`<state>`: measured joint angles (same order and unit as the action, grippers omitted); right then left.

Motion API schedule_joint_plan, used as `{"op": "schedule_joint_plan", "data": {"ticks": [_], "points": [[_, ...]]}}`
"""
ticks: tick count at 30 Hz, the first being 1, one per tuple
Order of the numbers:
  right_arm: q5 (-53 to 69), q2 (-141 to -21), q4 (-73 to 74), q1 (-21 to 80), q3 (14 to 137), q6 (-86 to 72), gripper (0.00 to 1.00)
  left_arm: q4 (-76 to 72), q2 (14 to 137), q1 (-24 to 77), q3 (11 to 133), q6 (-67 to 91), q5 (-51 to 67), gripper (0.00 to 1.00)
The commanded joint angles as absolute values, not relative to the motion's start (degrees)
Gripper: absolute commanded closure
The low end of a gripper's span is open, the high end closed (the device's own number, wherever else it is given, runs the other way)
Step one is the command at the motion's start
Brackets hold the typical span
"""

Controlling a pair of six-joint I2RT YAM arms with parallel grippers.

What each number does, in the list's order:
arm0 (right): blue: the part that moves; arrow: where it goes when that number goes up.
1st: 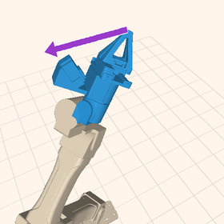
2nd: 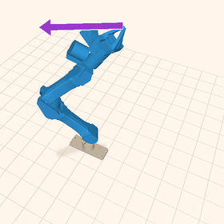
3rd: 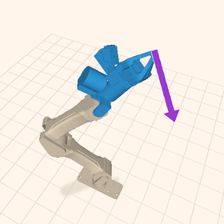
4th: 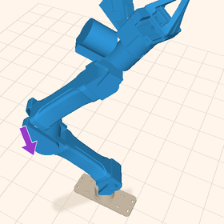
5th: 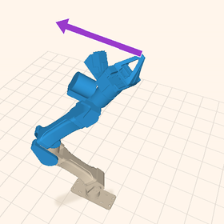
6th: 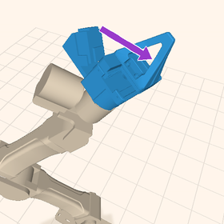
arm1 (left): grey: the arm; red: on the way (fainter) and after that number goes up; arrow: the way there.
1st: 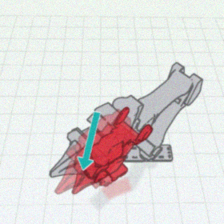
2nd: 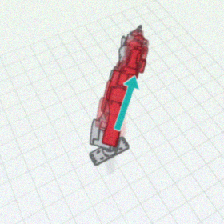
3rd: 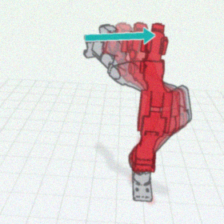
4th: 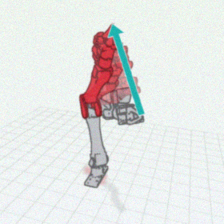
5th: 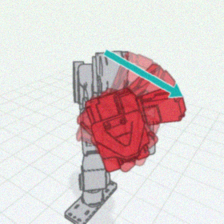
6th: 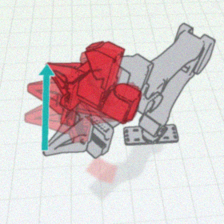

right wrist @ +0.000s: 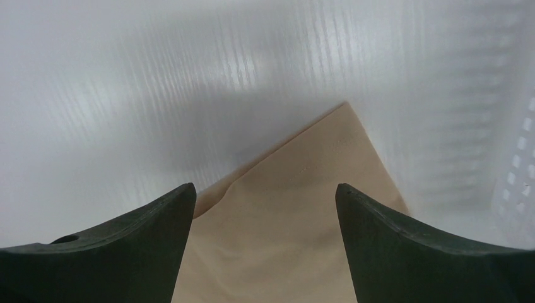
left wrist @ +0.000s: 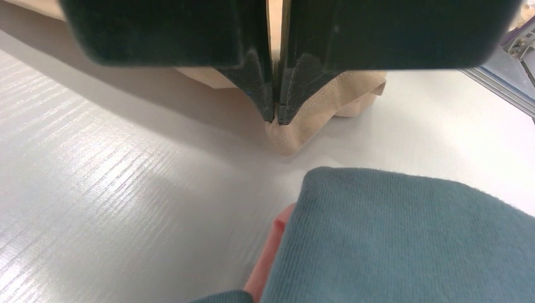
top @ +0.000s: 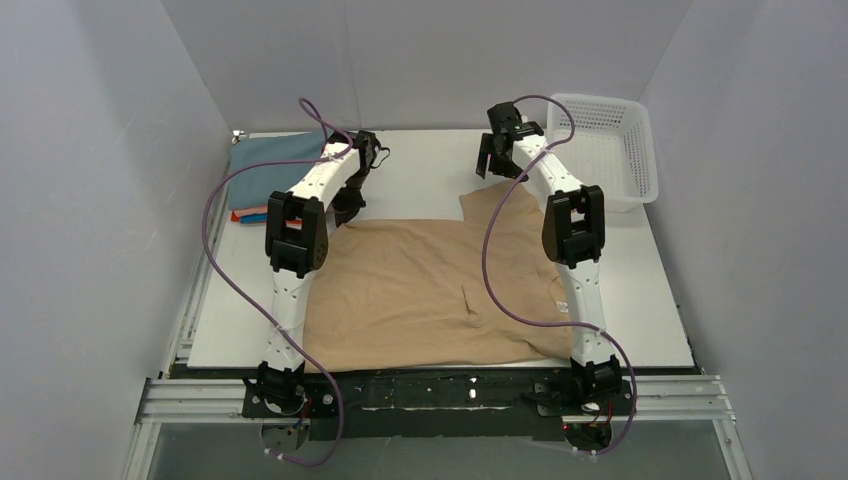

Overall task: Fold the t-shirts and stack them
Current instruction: Grab the side of the flattened tshirt furthest away from the robot with both arms

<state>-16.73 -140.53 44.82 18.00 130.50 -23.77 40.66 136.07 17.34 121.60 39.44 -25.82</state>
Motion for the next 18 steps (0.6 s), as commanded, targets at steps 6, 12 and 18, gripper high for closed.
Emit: {"op": "schedule_joint_plan", "data": {"ticks": [6, 12, 18], "points": [[-11.8, -144.7, 50.8, 17.8, 132.9, -25.9, 0.15, 48.3, 129.9, 17.5, 118.1, 41.2, -25.2, 1.00], [-12.6, -147.1, 55.0, 17.8, 132.7, -26.6, 0.28, 47.6, 128.8, 17.4, 116.5, 41.6, -24.5, 1.00], [-13.2, -144.9, 52.6, 17.8, 129.8, -25.9, 0.76, 46.9, 127.4, 17.4, 115.4, 41.0, -24.0, 1.00]]}}
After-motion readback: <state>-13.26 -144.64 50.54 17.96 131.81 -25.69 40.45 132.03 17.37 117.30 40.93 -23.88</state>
